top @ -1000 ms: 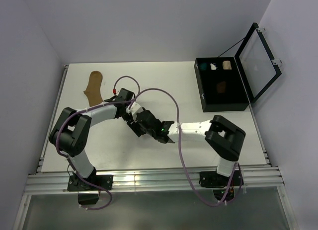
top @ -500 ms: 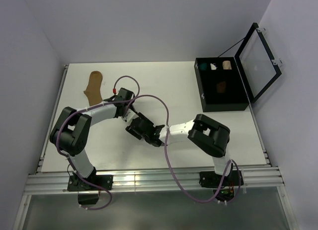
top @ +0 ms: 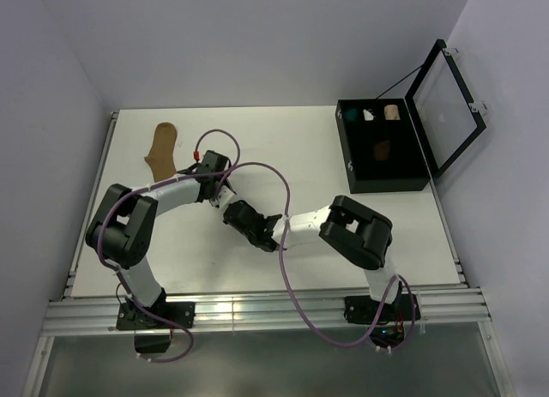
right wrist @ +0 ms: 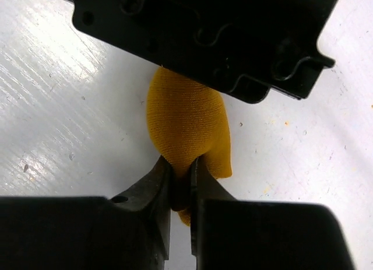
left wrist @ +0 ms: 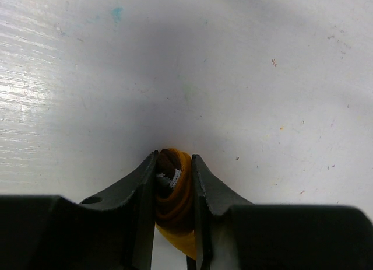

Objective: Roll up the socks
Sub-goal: Roll the sock at the center of the board, then pick up the sock at the center of the board.

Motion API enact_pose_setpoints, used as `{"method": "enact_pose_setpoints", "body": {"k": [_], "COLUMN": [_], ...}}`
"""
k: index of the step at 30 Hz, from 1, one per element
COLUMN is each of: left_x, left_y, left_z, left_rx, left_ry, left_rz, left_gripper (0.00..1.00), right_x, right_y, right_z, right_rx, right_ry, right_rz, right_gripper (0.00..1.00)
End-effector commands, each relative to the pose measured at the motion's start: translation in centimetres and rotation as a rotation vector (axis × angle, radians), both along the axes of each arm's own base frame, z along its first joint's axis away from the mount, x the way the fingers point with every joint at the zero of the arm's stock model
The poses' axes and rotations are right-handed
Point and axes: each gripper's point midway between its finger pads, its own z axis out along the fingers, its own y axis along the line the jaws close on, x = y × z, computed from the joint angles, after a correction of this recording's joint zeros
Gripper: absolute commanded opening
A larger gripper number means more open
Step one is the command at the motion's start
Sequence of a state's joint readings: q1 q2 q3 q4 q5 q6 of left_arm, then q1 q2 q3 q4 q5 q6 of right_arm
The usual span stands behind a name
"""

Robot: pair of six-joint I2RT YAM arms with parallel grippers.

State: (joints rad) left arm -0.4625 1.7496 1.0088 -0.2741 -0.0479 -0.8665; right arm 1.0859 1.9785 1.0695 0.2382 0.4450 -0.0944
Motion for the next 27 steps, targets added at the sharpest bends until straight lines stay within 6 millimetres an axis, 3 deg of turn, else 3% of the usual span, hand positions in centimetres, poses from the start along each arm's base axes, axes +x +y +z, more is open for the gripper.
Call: {"method": "enact_pose_setpoints", "body": {"k": [1,2,9,13,17,18,19,22,27], "left_x": [-3.0,-2.7,0.6,2.7,3.7,4.0,3.5,2.3,-0.5], "left_y": [-0.1,-0.1,1.5,4.0,6.7,8.3,8.9,11.3,14.8], "left_z": [-1.4,-1.0,3.5,8.6,14.7,15.7,17.8,21.2,25.2], "left_rx": [0.037,0.034,-0.035,-0.069,-0.107,-0.087,-0.096,-0.069,0.018], "left_ry": [0.098,0.088,-0.001,-0.107,-0.250,-0.289,-0.348,-0.462,-0.611], "left_rz": [-0.066,-0.062,0.006,0.079,0.144,0.186,0.193,0.229,0.255], "left_gripper": [0.29,0.31,0.62,0.74,0.78,0.78,0.78,0.78,0.77], "right_x": [-1.1,-1.5,-3.5,-4.2,-3.2,-2.9,-2.7,-0.9,2.1], "right_y": [-1.9,-2.4,-4.7,-5.0,-6.3,-6.6,-6.8,-8.1,-12.7], "right_z": [-3.9,-4.0,-2.7,-0.7,1.4,1.9,3.3,6.5,11.9], "right_rx": [-0.045,-0.046,-0.010,0.076,0.164,0.185,0.226,0.325,0.395], "right_ry": [0.159,0.172,0.240,0.278,0.299,0.302,0.300,0.276,0.181], "right_rz": [-0.019,-0.028,-0.070,-0.068,-0.118,-0.127,-0.136,-0.184,-0.301], "right_gripper": [0.06,0.00,0.00,0.00,0.00,0.00,0.00,0.00,0.00]}}
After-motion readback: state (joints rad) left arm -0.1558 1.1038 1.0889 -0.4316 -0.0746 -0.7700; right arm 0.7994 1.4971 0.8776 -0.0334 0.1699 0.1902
